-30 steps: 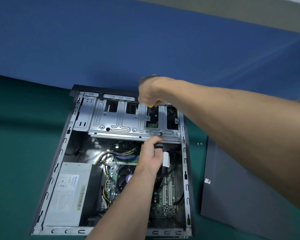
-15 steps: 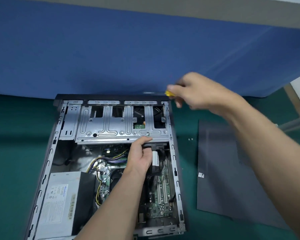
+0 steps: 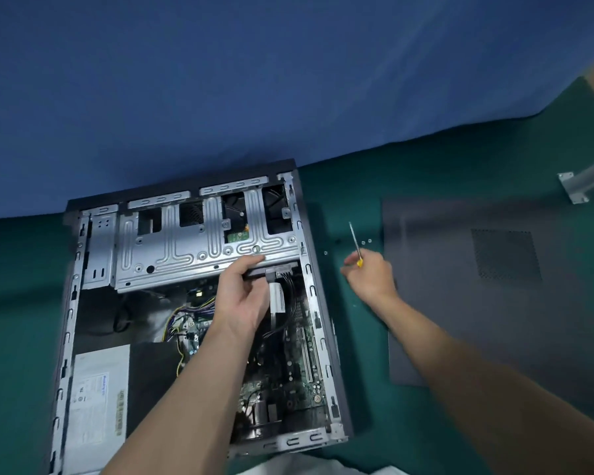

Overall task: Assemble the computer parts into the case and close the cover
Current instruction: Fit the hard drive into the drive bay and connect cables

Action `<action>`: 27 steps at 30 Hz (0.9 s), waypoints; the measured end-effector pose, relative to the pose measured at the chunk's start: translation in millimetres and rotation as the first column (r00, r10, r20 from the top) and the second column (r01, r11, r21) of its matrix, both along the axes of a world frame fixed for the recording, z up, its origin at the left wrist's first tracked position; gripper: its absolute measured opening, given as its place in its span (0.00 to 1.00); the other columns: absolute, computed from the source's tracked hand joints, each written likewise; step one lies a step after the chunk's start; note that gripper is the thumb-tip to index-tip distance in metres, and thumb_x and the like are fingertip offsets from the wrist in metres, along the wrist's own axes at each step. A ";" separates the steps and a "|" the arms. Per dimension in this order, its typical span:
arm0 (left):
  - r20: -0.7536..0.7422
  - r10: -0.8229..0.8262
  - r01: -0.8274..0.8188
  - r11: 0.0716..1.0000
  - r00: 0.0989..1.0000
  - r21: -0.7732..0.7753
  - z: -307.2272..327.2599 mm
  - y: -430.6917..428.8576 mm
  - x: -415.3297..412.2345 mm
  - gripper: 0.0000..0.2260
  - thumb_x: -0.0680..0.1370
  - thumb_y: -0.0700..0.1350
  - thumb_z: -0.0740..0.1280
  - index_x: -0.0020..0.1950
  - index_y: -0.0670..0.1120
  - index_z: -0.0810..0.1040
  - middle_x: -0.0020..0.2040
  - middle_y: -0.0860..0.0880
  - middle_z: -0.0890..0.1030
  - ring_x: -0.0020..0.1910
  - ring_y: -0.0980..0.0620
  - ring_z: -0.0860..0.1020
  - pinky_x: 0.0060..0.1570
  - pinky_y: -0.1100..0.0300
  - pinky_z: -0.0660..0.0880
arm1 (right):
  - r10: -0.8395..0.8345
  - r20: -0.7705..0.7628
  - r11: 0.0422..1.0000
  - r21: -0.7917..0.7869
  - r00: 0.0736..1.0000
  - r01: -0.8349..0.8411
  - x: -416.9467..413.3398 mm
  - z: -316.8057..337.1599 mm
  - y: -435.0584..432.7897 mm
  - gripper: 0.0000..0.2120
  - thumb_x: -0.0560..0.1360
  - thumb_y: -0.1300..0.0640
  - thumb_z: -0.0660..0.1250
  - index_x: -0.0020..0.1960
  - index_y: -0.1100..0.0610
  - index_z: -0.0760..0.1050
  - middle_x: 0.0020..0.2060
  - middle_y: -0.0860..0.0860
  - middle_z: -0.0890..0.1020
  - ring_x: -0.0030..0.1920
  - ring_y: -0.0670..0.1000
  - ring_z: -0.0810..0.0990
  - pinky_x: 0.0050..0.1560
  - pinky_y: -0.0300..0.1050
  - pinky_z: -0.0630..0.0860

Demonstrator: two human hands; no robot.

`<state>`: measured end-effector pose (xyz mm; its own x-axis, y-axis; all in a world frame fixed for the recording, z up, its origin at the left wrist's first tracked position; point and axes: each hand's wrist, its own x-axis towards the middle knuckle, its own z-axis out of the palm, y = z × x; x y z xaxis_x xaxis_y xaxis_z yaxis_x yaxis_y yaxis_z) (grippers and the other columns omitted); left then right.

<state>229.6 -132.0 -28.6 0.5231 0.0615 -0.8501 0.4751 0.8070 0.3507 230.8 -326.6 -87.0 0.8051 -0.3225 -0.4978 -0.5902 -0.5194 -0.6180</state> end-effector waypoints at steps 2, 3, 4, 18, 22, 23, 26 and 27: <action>-0.008 0.028 -0.028 1.000 1.000 0.000 -0.7 -2.1 -0.5 0.13 0.74 0.31 0.66 0.32 0.44 0.79 0.31 0.50 0.76 0.26 0.55 0.77 0.28 0.70 0.74 | 0.010 0.007 1.000 -0.029 1.000 -0.010 6.1 -11.2 5.6 0.05 0.73 0.58 0.67 0.48 0.52 0.80 0.48 0.56 0.83 0.52 0.59 0.79 0.51 0.44 0.74; -0.019 0.026 -0.026 1.000 0.999 0.014 -1.9 -2.9 -0.6 0.12 0.74 0.31 0.67 0.32 0.44 0.78 0.31 0.50 0.75 0.26 0.55 0.75 0.27 0.70 0.73 | 0.020 0.014 0.999 -0.045 1.000 -0.020 10.0 -15.0 7.4 0.05 0.74 0.57 0.67 0.48 0.52 0.80 0.48 0.57 0.83 0.51 0.59 0.79 0.50 0.45 0.75; -0.036 0.012 -0.011 0.999 0.999 0.035 -2.1 -3.5 -1.0 0.13 0.74 0.32 0.67 0.32 0.45 0.77 0.32 0.51 0.73 0.27 0.56 0.73 0.26 0.72 0.70 | 0.033 0.017 0.997 -0.064 0.999 -0.032 14.3 -17.6 8.8 0.05 0.74 0.57 0.67 0.49 0.52 0.80 0.48 0.57 0.82 0.51 0.60 0.79 0.50 0.46 0.76; 0.040 0.024 -0.026 0.998 0.999 0.053 -8.8 -5.9 1.0 0.18 0.74 0.30 0.64 0.26 0.44 0.78 0.31 0.49 0.76 0.30 0.53 0.77 0.37 0.68 0.76 | 0.213 -0.045 0.963 -0.160 0.976 -0.217 44.1 -34.1 17.5 0.10 0.75 0.62 0.62 0.52 0.59 0.80 0.50 0.64 0.79 0.51 0.67 0.77 0.49 0.51 0.75; 0.060 0.049 -0.050 0.999 0.997 0.020 -8.3 -6.3 0.2 0.15 0.70 0.29 0.64 0.26 0.43 0.79 0.31 0.48 0.78 0.28 0.51 0.79 0.35 0.63 0.79 | 0.238 -0.015 0.959 -0.157 0.971 -0.238 43.9 -35.2 13.9 0.08 0.78 0.59 0.63 0.53 0.63 0.74 0.54 0.63 0.77 0.54 0.65 0.76 0.51 0.52 0.72; 0.071 0.051 -0.052 0.999 0.996 0.002 -7.8 -6.5 0.3 0.15 0.70 0.29 0.64 0.26 0.42 0.79 0.30 0.47 0.78 0.28 0.50 0.80 0.33 0.62 0.79 | 0.213 0.006 0.970 -0.125 0.977 -0.211 44.9 -33.3 11.4 0.08 0.78 0.58 0.63 0.53 0.63 0.73 0.53 0.62 0.77 0.54 0.64 0.76 0.51 0.51 0.72; 0.080 0.044 -0.044 0.999 0.996 0.000 -8.5 -6.5 1.4 0.17 0.71 0.28 0.63 0.25 0.42 0.79 0.29 0.47 0.79 0.26 0.51 0.80 0.29 0.63 0.78 | 0.104 0.085 0.994 0.037 0.991 -0.107 50.2 -18.4 3.2 0.04 0.77 0.57 0.66 0.47 0.58 0.75 0.44 0.55 0.82 0.48 0.58 0.78 0.43 0.44 0.72; 0.075 0.042 -0.042 0.999 0.996 0.004 -9.5 -5.9 1.4 0.17 0.72 0.28 0.63 0.26 0.42 0.79 0.29 0.47 0.78 0.26 0.51 0.80 0.29 0.63 0.78 | 0.083 0.120 0.989 0.113 0.989 -0.096 51.9 -10.3 1.1 0.03 0.76 0.57 0.67 0.44 0.56 0.75 0.40 0.51 0.83 0.42 0.54 0.79 0.39 0.42 0.70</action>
<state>231.0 -137.9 -38.1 0.5819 0.0898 -0.8083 0.4130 0.8236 0.3888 282.7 -325.5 -97.3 0.8821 -0.1911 -0.4306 -0.4662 -0.4864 -0.7390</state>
